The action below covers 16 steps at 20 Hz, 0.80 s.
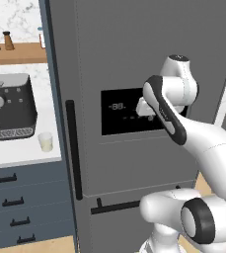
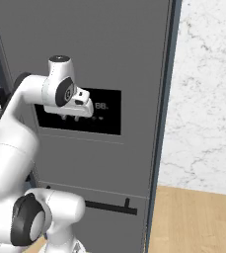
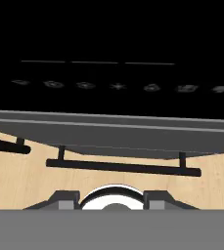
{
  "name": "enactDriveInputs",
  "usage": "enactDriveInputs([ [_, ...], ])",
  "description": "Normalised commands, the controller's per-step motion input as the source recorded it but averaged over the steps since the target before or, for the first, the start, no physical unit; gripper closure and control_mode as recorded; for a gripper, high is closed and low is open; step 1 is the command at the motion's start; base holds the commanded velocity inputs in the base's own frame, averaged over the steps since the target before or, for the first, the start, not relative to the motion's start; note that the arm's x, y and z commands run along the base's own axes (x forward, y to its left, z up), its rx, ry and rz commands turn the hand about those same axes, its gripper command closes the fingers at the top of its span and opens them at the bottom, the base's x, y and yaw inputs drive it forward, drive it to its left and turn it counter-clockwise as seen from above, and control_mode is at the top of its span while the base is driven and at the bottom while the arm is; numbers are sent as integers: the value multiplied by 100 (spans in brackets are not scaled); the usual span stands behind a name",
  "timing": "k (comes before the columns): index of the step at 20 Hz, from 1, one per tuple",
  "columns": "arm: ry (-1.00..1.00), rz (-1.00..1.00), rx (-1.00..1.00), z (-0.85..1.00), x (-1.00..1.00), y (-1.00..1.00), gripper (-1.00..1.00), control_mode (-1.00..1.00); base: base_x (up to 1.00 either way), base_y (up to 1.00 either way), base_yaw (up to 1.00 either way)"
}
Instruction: Grab a lemon wedge from the fridge and one ice cube from the ice bowl, and put them in the glass of lemonade.
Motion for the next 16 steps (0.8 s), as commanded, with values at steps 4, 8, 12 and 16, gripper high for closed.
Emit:
enactDriveInputs([
  [4, 0, 2, 0, 0, -54, 0, -100, -100, 0, 0, 0],
  [8, 0, 1, 2, 0, -99, 0, -100, -100, 0, 0, 0],
  [12, 0, 1, 0, -8, -74, 3, -100, -100, 0, 0, 0],
  [16, 0, 0, 0, -33, -36, 26, -100, -100, 0, 0, 0],
])
